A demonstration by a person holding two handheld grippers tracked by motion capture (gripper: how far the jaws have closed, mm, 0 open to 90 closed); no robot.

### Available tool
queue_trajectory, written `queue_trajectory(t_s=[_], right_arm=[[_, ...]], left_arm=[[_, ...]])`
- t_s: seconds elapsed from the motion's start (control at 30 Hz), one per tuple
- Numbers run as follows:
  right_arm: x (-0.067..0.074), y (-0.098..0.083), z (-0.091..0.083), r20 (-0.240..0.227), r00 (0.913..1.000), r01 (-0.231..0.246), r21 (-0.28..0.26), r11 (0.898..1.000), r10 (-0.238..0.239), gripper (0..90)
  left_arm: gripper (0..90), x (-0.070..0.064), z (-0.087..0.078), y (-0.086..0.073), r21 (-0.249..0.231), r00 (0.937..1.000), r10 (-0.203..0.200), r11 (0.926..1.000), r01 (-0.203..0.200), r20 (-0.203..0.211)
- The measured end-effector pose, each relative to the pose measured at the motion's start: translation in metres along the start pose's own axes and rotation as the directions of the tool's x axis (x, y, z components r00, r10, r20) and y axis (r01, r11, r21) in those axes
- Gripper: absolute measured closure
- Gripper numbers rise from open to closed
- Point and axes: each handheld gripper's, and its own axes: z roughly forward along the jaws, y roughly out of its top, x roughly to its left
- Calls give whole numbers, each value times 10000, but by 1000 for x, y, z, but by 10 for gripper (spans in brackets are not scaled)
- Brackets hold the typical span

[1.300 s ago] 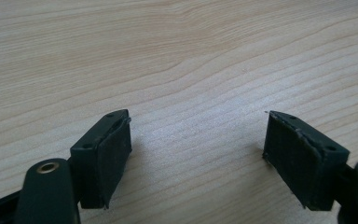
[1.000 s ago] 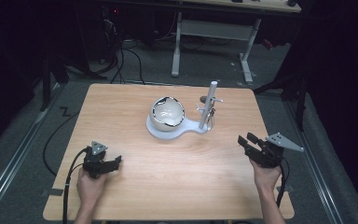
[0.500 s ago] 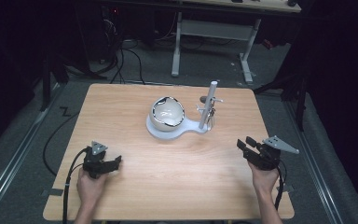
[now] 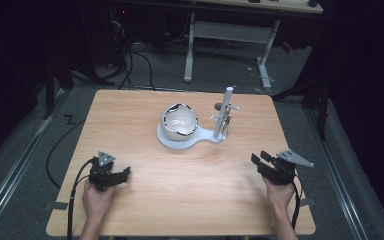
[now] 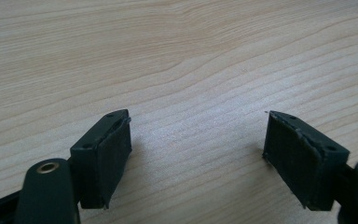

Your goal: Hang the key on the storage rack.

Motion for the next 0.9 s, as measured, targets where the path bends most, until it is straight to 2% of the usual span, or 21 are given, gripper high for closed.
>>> queue_trajectory(t_s=[0.17, 0.67, 0.9], right_arm=[[0, -3, 8, 163, 9998, -61, 136, 9999, 58, 533], [5, -11, 27, 515, 9977, 387, 855, 9956, -432, 513], [6, -15, 35, 588, 9971, 413, 1235, 9915, -488, 518]], left_arm=[[235, 0, 0, 0, -1, 10000, -1, 10000, 1, 0], [235, 0, 0, 0, 2, 10000, 3, 10000, -3, -3], [235, 0, 0, 0, 1, 10000, 0, 10000, 0, 0]])
